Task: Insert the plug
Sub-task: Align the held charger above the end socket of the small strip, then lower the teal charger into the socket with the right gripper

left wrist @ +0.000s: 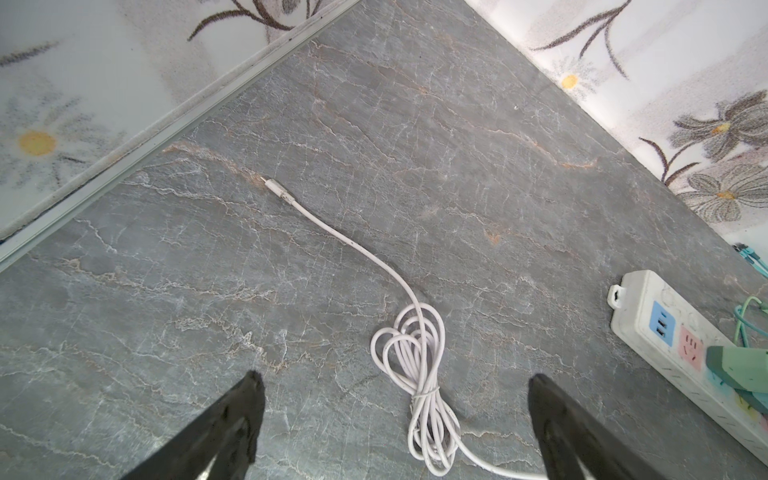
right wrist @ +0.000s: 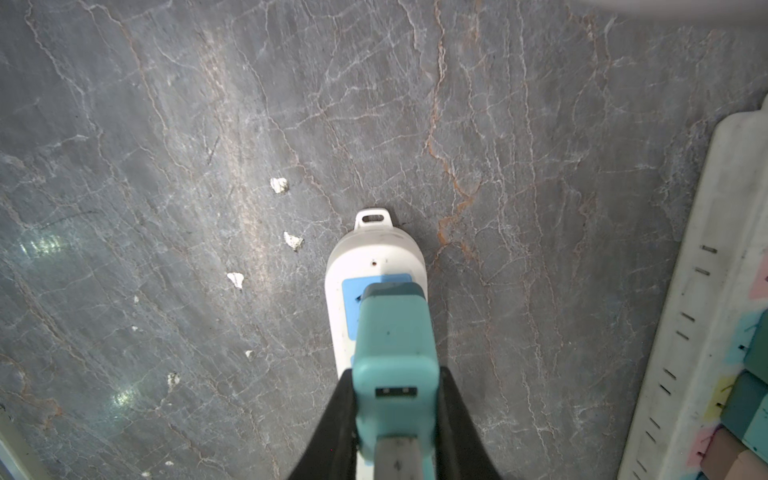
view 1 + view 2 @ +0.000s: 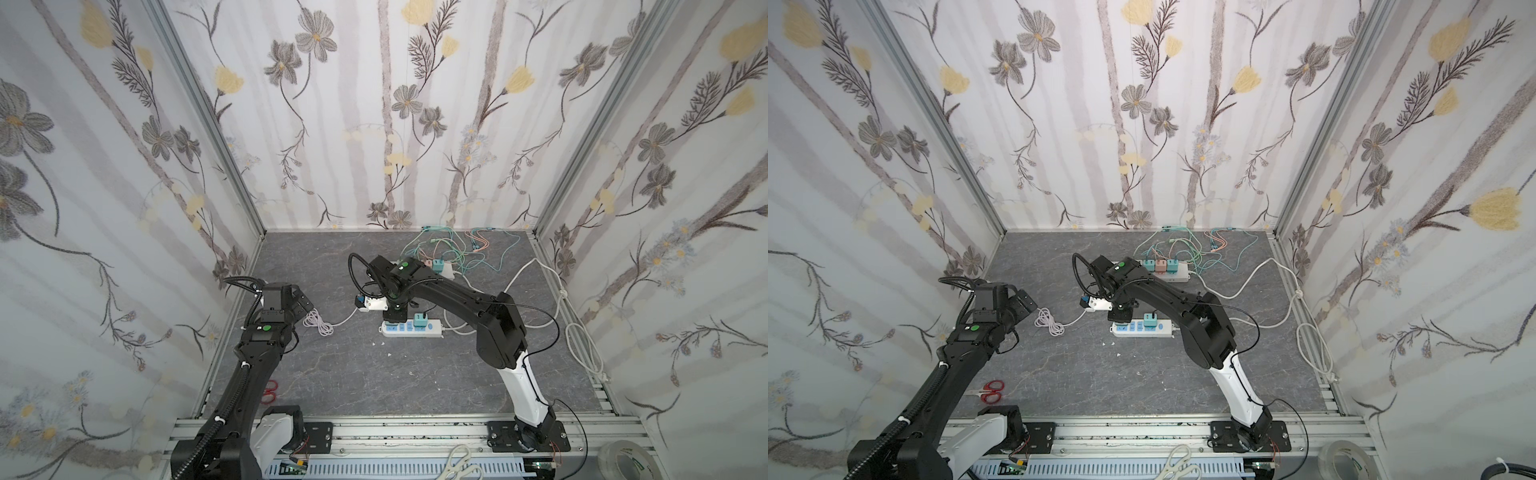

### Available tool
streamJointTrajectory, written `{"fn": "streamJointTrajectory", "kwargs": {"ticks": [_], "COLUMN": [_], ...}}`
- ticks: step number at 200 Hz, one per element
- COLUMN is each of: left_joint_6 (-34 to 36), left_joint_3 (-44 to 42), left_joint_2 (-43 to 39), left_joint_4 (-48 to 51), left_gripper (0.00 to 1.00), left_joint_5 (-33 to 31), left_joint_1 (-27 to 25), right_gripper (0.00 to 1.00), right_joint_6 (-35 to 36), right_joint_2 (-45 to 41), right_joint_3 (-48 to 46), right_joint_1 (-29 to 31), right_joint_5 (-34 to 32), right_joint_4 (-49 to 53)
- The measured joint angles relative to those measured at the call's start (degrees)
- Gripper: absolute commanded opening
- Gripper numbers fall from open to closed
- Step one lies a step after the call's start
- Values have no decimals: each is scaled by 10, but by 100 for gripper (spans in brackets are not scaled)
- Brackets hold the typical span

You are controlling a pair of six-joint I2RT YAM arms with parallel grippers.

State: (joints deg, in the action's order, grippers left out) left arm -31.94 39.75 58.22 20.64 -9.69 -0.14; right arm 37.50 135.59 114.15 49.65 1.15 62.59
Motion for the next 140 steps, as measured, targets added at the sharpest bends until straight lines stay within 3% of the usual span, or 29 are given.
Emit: {"fn": "streamJointTrajectory", "kwargs": {"ticks": [140], "left_joint_6": [2], "left_joint_3": [2], "left_joint_2": [19], "left_joint_4": [-1], "left_gripper": [100], "left_joint_5": [3], "left_joint_1": [0], "right_gripper": [0], "right_joint_6": [1], "right_joint_2": [28], "right_joint_3": [-16], "right_joint_1": [-12], "right_joint_5": [25], "right_joint_4": [-16]}}
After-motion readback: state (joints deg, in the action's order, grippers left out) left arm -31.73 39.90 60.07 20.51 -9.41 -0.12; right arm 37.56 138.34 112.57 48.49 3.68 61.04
